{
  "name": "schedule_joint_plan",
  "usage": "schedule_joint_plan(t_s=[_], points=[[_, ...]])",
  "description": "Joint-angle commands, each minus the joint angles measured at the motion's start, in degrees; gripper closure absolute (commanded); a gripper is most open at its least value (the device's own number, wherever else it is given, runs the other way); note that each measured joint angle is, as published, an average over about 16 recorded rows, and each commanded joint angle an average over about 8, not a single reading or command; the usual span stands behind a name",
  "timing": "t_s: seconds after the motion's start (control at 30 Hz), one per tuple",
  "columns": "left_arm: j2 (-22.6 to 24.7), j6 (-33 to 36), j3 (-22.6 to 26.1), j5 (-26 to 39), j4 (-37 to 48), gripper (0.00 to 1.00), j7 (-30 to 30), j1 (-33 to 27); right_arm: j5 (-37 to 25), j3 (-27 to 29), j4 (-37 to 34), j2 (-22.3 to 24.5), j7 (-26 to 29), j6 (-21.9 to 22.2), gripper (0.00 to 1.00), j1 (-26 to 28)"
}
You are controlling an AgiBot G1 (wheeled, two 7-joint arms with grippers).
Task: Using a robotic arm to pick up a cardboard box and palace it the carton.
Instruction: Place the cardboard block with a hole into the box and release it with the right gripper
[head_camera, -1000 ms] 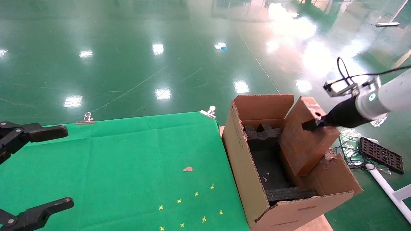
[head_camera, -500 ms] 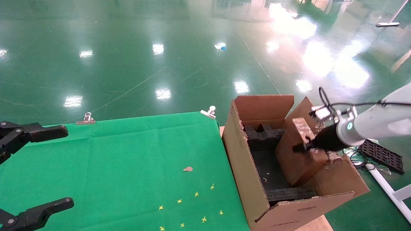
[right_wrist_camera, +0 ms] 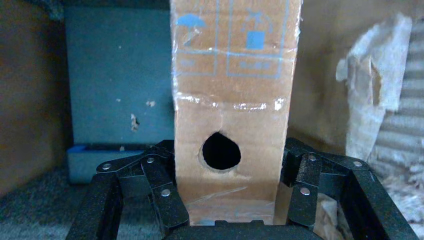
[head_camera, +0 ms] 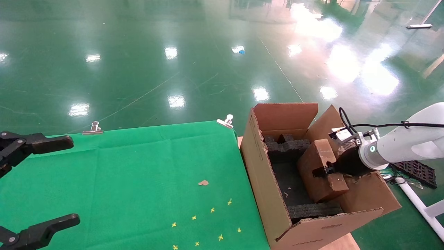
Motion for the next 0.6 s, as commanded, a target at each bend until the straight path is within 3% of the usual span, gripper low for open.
schedule_joint_plan(t_s=[0.03, 0.6], points=[[0.0, 0.0, 0.0, 0.0, 0.0, 0.0, 0.0, 0.0, 0.0, 0.0, -0.8, -0.3, -0.3, -0.9, 0.0, 0.2], [0.0, 0.0, 0.1, 0.0, 0.0, 0.0, 0.0, 0.0, 0.1, 0.1, -5.6, -2.4, -2.1, -3.3, 0.0, 1.4]])
